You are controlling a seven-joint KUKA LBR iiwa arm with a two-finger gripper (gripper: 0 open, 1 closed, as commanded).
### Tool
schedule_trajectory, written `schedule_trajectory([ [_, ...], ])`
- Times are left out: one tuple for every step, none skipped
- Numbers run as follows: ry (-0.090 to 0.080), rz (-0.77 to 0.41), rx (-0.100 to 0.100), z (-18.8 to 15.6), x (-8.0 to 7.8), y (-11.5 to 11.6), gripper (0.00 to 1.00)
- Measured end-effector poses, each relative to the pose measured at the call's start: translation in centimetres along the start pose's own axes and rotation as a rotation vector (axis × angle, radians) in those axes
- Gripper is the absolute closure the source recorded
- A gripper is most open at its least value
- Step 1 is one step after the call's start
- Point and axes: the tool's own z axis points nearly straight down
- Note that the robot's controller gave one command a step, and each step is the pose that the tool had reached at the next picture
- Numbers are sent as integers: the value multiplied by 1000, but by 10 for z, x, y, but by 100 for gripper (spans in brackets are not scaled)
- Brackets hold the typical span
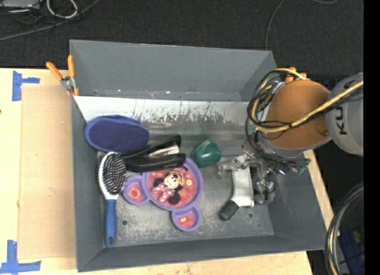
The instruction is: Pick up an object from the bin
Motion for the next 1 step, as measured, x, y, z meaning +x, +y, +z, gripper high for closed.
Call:
schedule_trajectory([
  [2,-282,1,30,-1,3,0],
])
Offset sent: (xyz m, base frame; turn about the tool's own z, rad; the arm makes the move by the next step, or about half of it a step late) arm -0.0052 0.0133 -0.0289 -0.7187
